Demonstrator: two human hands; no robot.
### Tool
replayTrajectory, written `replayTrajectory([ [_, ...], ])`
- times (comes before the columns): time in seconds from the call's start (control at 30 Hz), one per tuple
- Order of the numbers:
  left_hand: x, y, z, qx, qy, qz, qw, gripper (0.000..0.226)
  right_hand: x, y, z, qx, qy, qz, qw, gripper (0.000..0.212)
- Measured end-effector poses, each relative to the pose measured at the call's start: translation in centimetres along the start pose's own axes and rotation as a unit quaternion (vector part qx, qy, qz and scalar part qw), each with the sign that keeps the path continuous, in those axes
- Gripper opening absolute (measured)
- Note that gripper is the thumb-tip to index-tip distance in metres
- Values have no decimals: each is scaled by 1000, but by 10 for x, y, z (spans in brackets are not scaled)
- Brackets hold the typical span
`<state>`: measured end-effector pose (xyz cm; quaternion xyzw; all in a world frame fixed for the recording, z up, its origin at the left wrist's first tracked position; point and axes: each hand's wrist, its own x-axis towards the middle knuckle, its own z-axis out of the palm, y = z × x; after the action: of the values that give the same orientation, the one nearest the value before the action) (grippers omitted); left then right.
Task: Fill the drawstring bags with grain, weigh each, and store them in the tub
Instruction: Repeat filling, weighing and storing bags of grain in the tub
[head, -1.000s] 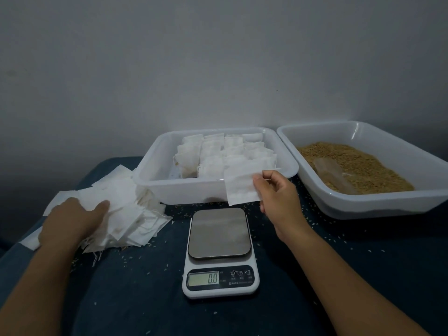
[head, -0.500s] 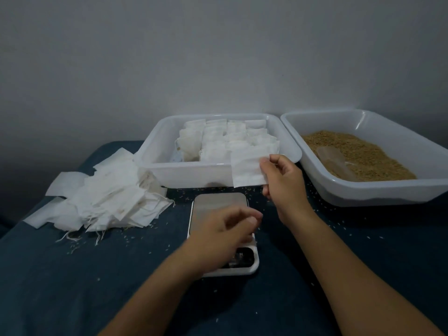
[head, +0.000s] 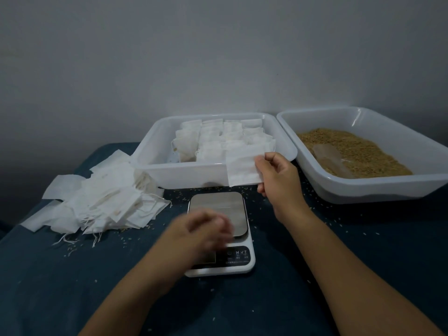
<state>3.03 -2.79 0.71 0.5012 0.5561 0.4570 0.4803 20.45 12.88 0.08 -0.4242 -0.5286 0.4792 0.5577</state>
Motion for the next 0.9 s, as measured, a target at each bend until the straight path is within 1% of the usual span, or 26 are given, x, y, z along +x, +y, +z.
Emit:
replayTrajectory([
  [0.03,-7,-1,9,27,-81,-18,996,15,-1,0,0,-1,0,1,1000,16],
  [0.07,-11,-4,16,80,-133,-19,988,14,-1,-1,0,-1,1,1,1000,15],
  [0.1,-12,-8,21,130,-144,-8,981,16,-2,-1,-1,-3,2,0,1000,15],
  [0.13,-12,-9,21,162,-133,3,978,17,-2,-1,-1,-4,3,1,1000,15],
  [0.23,-12,-9,5,184,-49,-3,982,16,-2,-2,-2,-7,4,2,1000,15],
  [0.27,-14,-11,-5,211,-27,6,977,15,-2,-3,-1,-7,3,3,1000,15],
  [0.33,-20,-18,-31,300,22,23,953,14,-3,-4,-1,-3,0,4,1000,17],
  [0.4,-28,-26,-60,362,87,15,928,13,-4,-5,-1,-1,3,3,1000,19],
  [0.47,-33,-30,-87,395,154,-9,906,10,-4,-6,0,-5,6,3,1000,15],
  [0.53,-33,-29,-104,406,206,-7,891,8,-4,-5,2,-14,2,5,1000,12],
  [0.6,-29,-24,-106,387,239,36,890,6,-5,-4,3,-22,-14,10,1000,12],
  [0.67,-21,-14,-93,354,240,105,898,6,-7,-4,5,-34,-36,15,999,13],
  [0.73,-7,-1,-72,340,213,184,897,6,-10,-4,7,-45,-54,17,997,14],
  [0.8,12,11,-49,343,175,261,885,4,-12,-4,8,-55,-70,12,996,15],
  [0.9,49,24,-20,365,124,335,859,15,-15,-6,8,-58,-88,-6,994,15],
])
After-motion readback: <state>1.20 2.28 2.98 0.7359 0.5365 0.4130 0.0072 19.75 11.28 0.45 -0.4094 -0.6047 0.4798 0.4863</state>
